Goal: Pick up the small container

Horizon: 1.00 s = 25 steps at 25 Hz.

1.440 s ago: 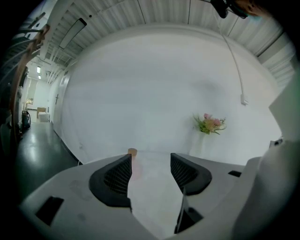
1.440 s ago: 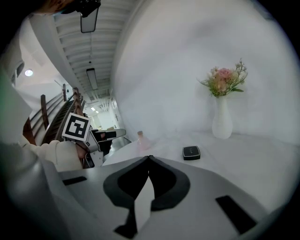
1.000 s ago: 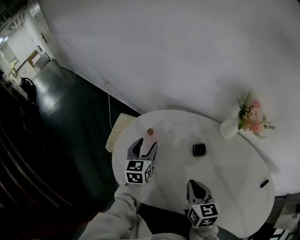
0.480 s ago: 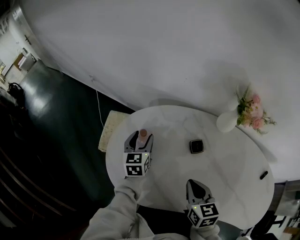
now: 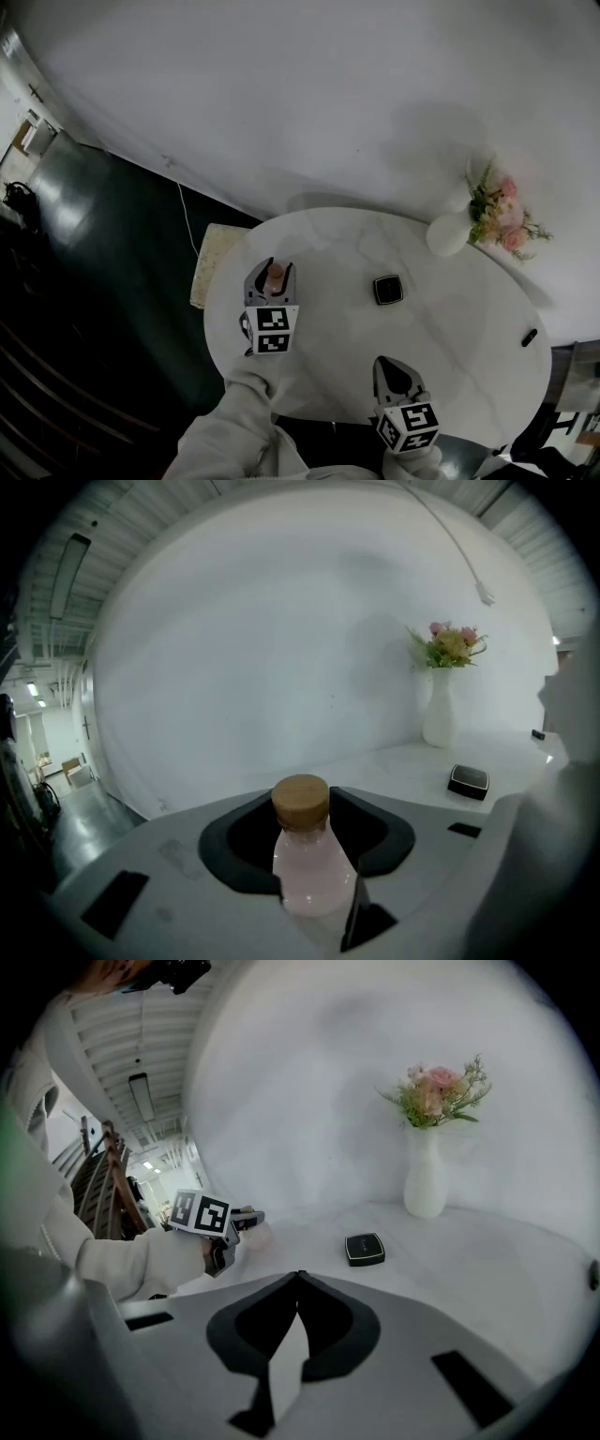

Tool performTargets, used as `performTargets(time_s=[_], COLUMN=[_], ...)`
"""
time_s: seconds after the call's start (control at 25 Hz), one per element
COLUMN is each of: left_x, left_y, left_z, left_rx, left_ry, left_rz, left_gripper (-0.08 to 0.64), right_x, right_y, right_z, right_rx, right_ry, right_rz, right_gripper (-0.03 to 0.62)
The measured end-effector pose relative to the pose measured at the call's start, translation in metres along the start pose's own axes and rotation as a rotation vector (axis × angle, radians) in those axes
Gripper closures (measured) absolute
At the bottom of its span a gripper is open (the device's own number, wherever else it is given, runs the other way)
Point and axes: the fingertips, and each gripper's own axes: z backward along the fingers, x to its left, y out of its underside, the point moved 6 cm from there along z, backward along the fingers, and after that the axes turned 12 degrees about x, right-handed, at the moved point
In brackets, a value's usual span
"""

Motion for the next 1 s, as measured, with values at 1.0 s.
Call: performTargets(time_s=[1.0], left_x=[-0.012], left_y=[-0.007], left_z=[0.016], left_rx=[-0.01], left_ry=[0.039], left_rz=[0.054], left_gripper=[0.437], right_x=[-0.022], right_y=[0.002], right_z=[0.016], right_rx=[-0.058], right_ry=[0.015], right_rz=[-0.034], right_gripper=[0.543])
